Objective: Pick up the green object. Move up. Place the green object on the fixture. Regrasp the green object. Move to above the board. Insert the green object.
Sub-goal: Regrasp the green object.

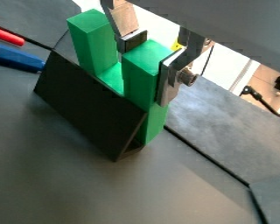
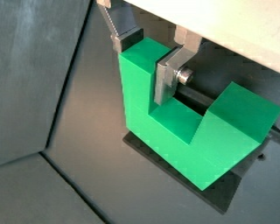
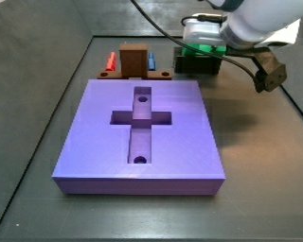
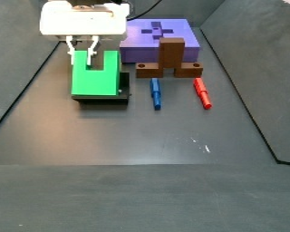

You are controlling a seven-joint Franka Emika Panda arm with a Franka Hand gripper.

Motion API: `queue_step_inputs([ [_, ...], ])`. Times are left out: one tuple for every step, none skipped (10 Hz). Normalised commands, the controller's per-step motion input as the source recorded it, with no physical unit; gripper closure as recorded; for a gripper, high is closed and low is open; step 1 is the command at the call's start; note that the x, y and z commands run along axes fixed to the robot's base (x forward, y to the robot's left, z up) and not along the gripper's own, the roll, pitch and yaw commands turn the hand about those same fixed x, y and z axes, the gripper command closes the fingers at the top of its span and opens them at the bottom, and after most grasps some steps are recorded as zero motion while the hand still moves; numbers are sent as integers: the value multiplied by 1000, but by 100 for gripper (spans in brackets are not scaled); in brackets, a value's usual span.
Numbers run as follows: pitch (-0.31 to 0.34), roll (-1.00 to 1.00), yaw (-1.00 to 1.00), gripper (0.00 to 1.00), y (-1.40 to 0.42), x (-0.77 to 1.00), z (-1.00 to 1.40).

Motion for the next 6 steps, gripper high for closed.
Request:
queue_step_inputs([
  [0, 0, 0, 100, 0, 0, 0],
  [0, 0, 0, 100, 0, 0, 0],
  [0, 0, 0, 100, 0, 0, 0],
  [0, 0, 0, 100, 0, 0, 0],
  [0, 0, 0, 100, 0, 0, 0],
  [0, 0, 0, 100, 0, 0, 0],
])
